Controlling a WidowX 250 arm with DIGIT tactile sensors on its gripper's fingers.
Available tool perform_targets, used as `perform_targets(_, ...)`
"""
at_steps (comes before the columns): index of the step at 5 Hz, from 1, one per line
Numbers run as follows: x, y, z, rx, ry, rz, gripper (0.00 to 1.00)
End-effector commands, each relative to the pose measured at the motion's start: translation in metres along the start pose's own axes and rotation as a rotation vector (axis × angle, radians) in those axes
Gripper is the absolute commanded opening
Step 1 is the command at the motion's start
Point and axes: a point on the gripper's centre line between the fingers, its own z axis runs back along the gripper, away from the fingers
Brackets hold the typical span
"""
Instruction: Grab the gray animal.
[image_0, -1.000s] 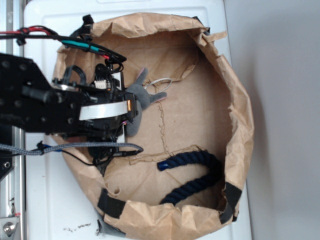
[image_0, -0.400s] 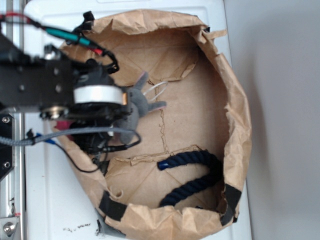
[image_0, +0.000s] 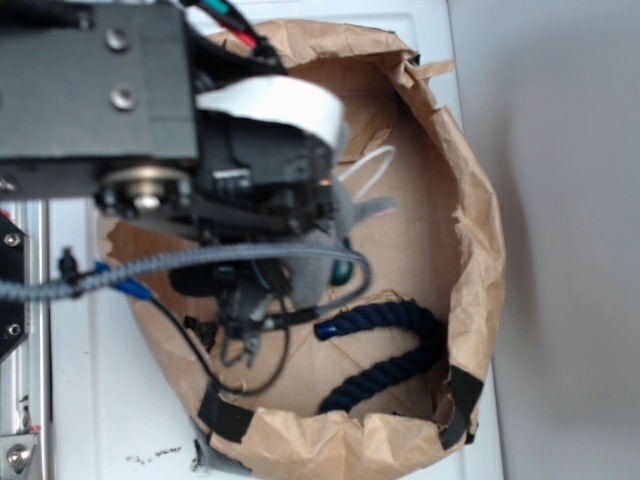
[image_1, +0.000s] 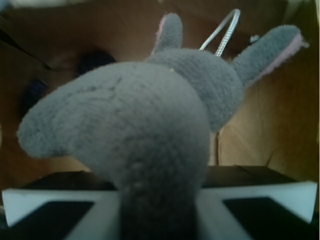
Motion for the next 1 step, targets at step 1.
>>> perform_targets(1, 0.0139, -0.0084, -0.0012, 0.105, -0.145, 0.004, 0.81)
